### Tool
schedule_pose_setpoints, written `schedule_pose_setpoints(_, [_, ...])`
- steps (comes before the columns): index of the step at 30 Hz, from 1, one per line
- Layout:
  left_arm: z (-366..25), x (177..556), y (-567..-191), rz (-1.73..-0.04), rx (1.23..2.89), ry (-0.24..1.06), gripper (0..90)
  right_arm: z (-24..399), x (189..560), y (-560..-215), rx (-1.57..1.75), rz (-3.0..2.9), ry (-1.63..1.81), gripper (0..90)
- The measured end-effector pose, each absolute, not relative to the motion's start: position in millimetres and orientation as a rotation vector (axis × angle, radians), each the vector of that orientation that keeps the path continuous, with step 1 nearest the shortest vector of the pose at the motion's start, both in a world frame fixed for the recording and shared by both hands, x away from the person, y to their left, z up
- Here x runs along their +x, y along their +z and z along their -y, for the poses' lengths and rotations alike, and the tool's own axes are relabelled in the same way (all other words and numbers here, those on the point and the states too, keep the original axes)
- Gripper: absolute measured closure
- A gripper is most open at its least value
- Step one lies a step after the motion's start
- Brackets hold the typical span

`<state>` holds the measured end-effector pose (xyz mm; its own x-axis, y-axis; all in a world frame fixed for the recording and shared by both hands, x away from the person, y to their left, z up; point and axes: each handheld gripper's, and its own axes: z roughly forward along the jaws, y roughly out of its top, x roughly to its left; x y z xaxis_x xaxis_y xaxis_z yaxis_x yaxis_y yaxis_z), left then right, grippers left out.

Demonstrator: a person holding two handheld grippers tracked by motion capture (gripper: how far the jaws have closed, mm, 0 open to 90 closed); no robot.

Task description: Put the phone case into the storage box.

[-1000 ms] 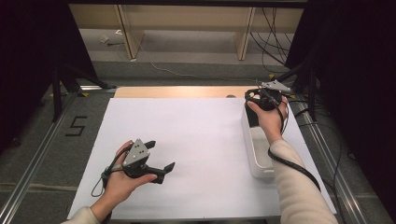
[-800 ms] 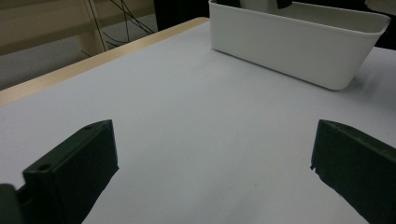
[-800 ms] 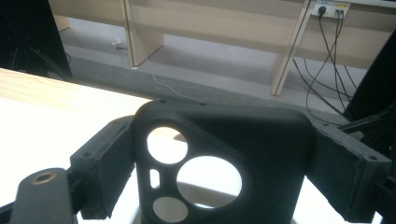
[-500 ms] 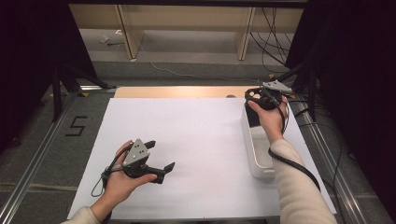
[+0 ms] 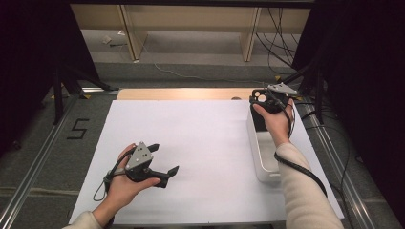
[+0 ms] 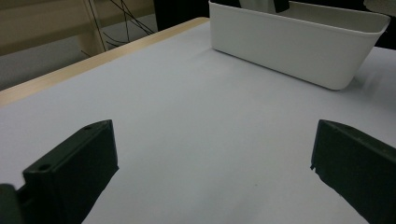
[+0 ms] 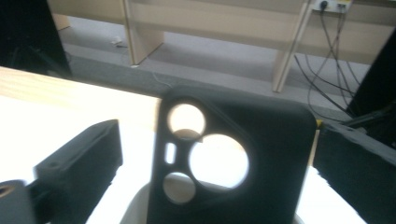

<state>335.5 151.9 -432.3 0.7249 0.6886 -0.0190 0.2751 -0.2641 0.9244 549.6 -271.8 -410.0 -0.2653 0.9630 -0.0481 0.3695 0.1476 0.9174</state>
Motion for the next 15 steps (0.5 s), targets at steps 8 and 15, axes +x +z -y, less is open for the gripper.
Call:
schedule_pose_setpoints(8, [-151.9, 335.4, -432.2, -0.750, 1.846, 0.478, 0.0, 273.2, 546.1, -405.8, 1.286, -1.716, 1.098, 0.5])
schedule_pose_setpoints(15, [-152.0, 335.5, -432.1, -0.751, 1.846, 0.479, 0.0, 271.7, 540.4, -399.7, 1.275, -1.705, 1.111, 0.5])
